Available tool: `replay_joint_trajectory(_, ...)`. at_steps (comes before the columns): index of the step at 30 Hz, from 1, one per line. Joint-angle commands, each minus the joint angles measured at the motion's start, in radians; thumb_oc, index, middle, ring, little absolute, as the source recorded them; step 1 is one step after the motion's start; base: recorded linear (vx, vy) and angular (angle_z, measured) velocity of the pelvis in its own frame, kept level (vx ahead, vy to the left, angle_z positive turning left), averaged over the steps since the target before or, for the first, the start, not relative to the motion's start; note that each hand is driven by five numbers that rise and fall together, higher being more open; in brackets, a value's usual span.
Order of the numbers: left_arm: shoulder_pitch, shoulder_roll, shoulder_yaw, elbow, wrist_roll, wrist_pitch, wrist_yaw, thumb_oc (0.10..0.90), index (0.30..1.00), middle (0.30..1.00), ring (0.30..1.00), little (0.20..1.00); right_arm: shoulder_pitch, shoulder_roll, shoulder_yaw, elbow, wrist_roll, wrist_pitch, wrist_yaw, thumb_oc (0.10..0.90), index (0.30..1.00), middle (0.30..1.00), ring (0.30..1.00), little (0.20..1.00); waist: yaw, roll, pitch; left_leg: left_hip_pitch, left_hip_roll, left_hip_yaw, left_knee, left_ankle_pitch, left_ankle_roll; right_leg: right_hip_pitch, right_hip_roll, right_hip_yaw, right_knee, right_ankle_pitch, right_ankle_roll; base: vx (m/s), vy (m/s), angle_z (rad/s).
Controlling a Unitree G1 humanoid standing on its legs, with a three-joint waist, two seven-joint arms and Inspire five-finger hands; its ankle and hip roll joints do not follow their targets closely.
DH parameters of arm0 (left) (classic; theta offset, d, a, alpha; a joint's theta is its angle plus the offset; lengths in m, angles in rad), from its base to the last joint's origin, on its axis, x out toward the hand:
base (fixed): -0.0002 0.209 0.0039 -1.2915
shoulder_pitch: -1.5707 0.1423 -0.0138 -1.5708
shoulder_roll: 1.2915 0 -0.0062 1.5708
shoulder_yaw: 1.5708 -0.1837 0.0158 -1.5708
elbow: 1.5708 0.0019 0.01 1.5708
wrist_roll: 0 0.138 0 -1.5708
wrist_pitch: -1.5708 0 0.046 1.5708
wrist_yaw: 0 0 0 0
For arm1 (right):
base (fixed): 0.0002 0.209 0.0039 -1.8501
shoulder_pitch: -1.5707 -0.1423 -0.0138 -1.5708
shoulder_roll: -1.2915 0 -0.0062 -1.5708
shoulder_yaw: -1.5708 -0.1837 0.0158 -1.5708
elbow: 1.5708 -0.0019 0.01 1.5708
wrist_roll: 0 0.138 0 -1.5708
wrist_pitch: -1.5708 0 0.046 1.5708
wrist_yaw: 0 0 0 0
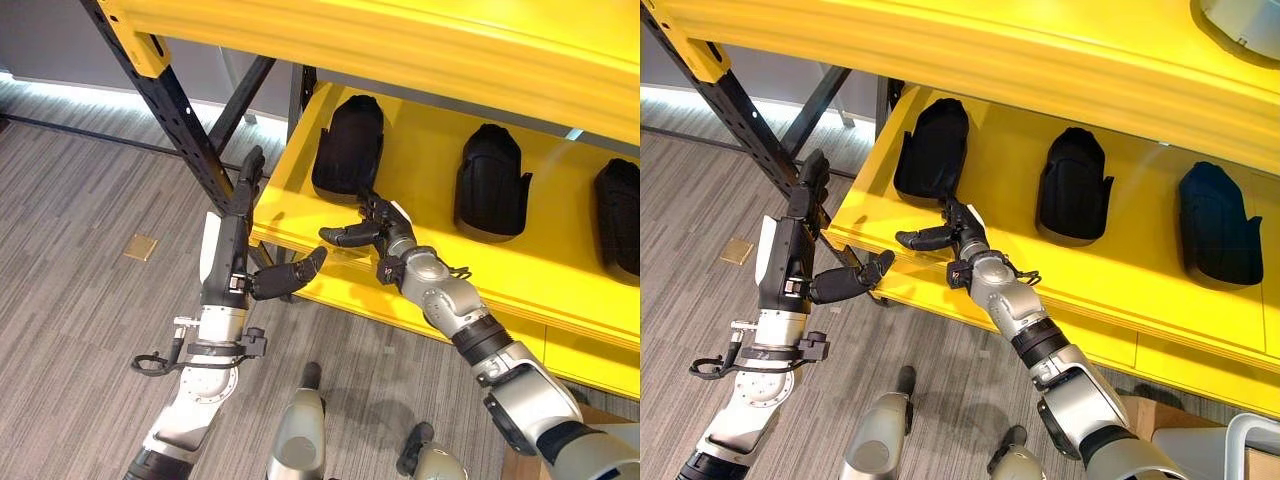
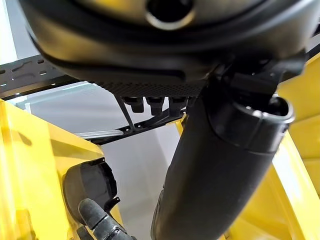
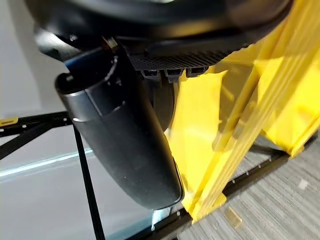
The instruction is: Move parts from the plastic box to the shelf.
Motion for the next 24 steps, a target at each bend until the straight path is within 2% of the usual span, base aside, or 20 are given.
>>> replay_joint_trajectory(1,-0.063,0.035,0.004,-0.115,0.006,-0.101,0.041,0.9,1.0,1.0,1.0,1.0,-0.164,0.001,-0.062,-0.022,-0.112,-0.143,-0.139,0.9,1.0,1.0,1.0,1.0,0.004,-0.02,-0.061,0.073,-0.013,-0.003,0.026,-0.128,0.022,0.04,0.032,0.039,0.016,-0.054,-0.034,0.0,0.0,0.0)
replay_joint_trajectory(3,-0.066,0.032,0.002,-0.114,0.006,-0.096,0.047,0.9,1.0,1.0,1.0,1.0,-0.154,-0.012,-0.089,-0.037,-0.156,-0.173,-0.191,0.9,1.0,1.0,1.0,1.0,-0.005,-0.018,-0.057,0.071,-0.012,-0.001,0.025,-0.128,0.022,0.033,0.035,0.046,0.017,-0.054,-0.035,-0.05,0.001,-0.01)
replay_joint_trajectory(7,-0.073,0.024,-0.001,-0.112,0.014,-0.092,0.079,0.9,1.0,1.0,1.0,1.0,-0.117,-0.03,-0.128,-0.122,-0.211,-0.189,-0.249,0.9,1.0,1.0,1.0,1.0,-0.029,-0.013,-0.05,0.071,-0.01,0.004,0.021,-0.13,0.022,0.02,0.039,0.059,0.023,-0.057,-0.037,-0.04,0.015,-0.02)
replay_joint_trajectory(12,-0.084,0.013,-0.013,-0.115,0.044,-0.085,0.109,0.9,1.0,1.0,1.0,1.0,-0.083,-0.02,-0.135,-0.186,-0.222,-0.219,-0.289,0.9,1.0,1.0,1.0,1.0,-0.049,-0.006,-0.048,0.073,-0.011,0.009,0.015,-0.128,0.023,0.009,0.043,0.075,0.025,-0.059,-0.042,-0.04,0.03,-0.11)
replay_joint_trajectory(14,-0.086,0.01,-0.009,-0.113,0.065,-0.086,0.138,0.9,1.0,1.0,1.0,1.0,-0.042,-0.012,-0.138,-0.247,-0.206,-0.254,-0.268,0.9,1.0,1.0,1.0,1.0,-0.064,0.0,-0.047,0.077,-0.013,0.012,0.011,-0.128,0.025,0.0,0.044,0.084,0.032,-0.06,-0.044,-0.04,0.045,-0.07)
replay_joint_trajectory(17,-0.084,0.009,0.001,-0.109,0.071,-0.087,0.147,0.9,1.0,1.0,1.0,1.0,0.01,-0.003,-0.129,-0.316,-0.205,-0.264,-0.218,0.9,1.0,1.0,1.0,1.0,-0.078,0.0,-0.048,0.078,-0.014,0.016,0.011,-0.13,0.026,-0.005,0.045,0.09,0.036,-0.061,-0.044,0.0,0.0,0.0)
replay_joint_trajectory(20,-0.074,-0.004,0.022,-0.119,0.074,-0.075,0.15,0.9,1.0,1.0,1.0,1.0,0.107,0.037,-0.062,-0.481,-0.237,-0.218,-0.181,0.9,1.0,1.0,1.0,1.0,-0.106,0.002,-0.048,0.085,-0.012,0.026,0.012,-0.135,0.03,-0.019,0.048,0.109,0.046,-0.063,-0.047,-0.01,0.028,-0.1)
replay_joint_trajectory(24,-0.064,-0.008,0.031,-0.132,0.077,-0.08,0.154,0.9,1.0,1.0,1.0,1.0,0.151,0.047,-0.009,-0.517,-0.2,-0.199,-0.114,0.9,1.0,1.0,1.0,1.0,-0.113,0.003,-0.052,0.096,-0.01,0.034,-0.004,-0.128,0.029,-0.017,0.049,0.116,0.034,-0.056,-0.043,-0.01,0.013,-0.1)
